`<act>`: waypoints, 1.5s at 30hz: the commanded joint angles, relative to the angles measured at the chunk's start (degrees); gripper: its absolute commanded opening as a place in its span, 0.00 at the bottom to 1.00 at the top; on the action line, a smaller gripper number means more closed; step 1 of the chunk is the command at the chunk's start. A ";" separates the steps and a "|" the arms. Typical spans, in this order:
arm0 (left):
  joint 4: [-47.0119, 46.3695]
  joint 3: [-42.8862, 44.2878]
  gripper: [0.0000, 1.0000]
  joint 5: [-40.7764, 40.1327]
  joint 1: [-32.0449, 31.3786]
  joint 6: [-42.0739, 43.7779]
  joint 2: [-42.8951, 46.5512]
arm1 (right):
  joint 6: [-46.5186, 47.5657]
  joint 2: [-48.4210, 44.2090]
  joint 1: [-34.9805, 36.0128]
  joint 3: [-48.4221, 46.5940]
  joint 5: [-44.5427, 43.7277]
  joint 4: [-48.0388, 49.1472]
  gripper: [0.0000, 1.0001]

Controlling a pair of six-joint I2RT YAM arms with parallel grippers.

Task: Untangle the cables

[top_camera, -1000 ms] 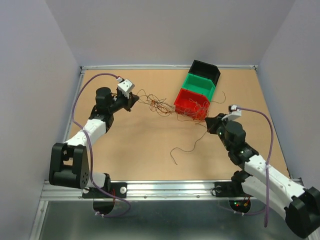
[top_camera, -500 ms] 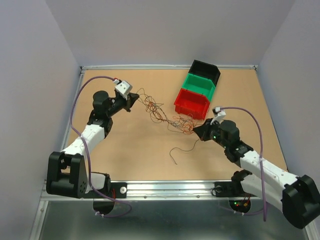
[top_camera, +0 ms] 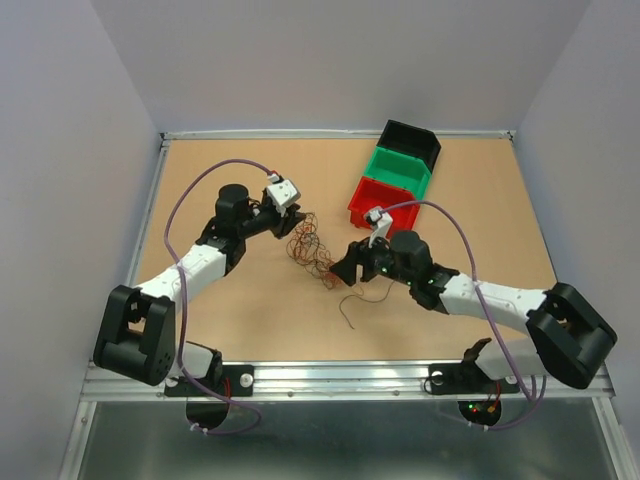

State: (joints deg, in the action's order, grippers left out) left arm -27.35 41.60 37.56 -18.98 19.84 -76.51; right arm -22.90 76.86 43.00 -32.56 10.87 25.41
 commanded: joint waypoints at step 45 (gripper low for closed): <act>-15.27 -8.65 0.99 -8.82 1.14 -3.05 12.97 | -23.07 14.63 -5.29 -15.34 -59.39 -31.56 0.86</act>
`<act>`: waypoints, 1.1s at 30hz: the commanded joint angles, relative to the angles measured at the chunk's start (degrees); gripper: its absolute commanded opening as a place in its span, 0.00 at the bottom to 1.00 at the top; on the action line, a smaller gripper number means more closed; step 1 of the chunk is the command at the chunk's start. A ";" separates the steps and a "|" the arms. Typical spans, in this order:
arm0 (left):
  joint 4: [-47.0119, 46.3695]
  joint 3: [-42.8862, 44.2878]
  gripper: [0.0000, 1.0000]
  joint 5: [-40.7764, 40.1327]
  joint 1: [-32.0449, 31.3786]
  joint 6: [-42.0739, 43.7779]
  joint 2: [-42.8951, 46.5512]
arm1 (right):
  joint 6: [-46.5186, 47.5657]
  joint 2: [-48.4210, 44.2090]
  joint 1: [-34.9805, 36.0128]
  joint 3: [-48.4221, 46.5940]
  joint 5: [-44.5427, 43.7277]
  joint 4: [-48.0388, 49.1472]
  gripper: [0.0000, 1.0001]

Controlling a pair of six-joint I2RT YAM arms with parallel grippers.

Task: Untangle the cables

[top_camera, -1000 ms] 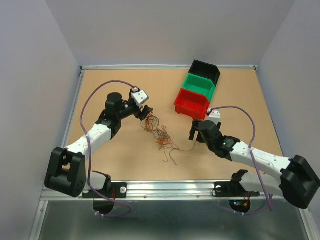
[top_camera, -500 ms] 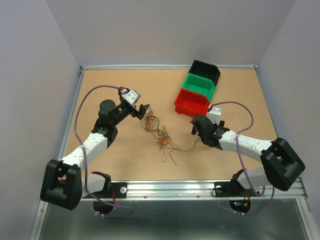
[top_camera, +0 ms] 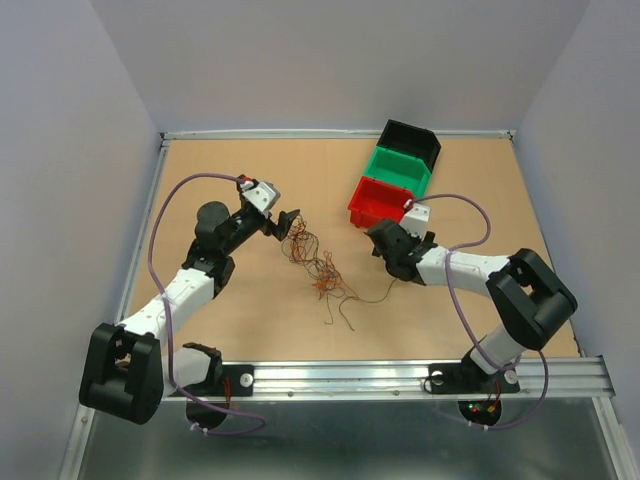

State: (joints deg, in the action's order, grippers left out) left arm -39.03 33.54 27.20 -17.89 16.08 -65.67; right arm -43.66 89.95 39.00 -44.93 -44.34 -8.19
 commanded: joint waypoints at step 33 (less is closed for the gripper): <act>-1.76 -0.32 0.99 9.62 -0.13 4.14 -0.07 | 27.66 -20.97 -10.94 -4.89 33.76 27.34 0.00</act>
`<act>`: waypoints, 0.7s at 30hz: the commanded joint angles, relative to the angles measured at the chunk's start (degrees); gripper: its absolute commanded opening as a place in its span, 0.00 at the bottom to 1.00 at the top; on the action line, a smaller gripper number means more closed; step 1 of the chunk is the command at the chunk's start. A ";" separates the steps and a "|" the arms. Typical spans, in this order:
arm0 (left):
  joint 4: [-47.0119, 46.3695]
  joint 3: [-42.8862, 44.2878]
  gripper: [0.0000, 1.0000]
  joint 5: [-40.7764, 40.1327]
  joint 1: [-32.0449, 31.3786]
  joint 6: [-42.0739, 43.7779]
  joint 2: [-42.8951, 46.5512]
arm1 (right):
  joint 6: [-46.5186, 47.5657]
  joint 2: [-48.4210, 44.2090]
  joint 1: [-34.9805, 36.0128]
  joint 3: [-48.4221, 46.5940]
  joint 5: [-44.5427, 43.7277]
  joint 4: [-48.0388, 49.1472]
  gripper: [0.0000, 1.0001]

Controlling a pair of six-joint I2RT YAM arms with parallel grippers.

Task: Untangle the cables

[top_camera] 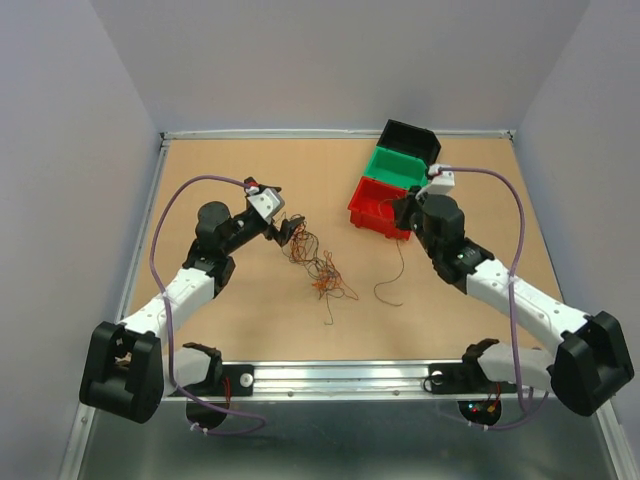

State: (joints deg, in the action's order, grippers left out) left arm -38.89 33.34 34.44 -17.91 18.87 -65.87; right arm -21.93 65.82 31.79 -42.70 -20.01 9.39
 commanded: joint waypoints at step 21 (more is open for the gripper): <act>-1.62 0.15 0.99 0.63 -1.16 3.01 -2.08 | 0.57 35.50 -20.63 -55.39 15.84 15.99 0.00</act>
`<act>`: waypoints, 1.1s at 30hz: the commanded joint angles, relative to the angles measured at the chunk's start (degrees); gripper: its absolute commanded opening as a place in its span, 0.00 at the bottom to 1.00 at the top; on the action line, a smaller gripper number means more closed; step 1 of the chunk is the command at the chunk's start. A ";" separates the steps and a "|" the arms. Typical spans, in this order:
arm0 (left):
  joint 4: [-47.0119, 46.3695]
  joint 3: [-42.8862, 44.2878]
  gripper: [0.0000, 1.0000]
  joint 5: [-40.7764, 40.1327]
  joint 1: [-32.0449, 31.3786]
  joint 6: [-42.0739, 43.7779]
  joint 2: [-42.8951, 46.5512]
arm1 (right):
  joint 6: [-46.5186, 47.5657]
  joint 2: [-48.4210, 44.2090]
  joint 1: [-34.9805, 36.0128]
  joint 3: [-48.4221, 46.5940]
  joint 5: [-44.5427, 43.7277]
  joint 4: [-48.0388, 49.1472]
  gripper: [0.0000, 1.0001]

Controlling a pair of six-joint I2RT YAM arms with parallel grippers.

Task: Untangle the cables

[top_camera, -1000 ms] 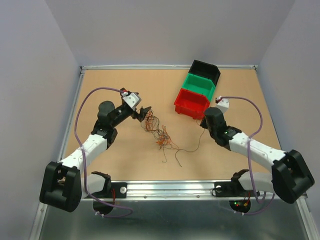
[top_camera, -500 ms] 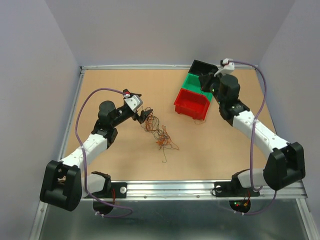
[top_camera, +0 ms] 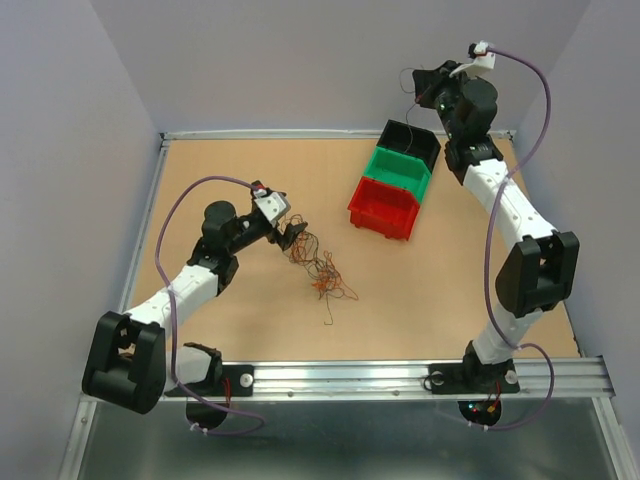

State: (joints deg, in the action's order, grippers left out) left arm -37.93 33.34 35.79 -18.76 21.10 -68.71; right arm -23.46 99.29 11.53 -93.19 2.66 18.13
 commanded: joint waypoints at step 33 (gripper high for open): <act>-2.32 0.23 0.99 -1.60 -0.40 2.10 0.77 | 10.90 36.77 -4.41 -34.53 -20.23 36.36 0.01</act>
State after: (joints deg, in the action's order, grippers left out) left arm -37.91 33.34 34.24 -18.81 22.52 -68.29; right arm -13.45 141.23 7.29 -125.08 -15.09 47.66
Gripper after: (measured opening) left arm 0.986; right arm 0.031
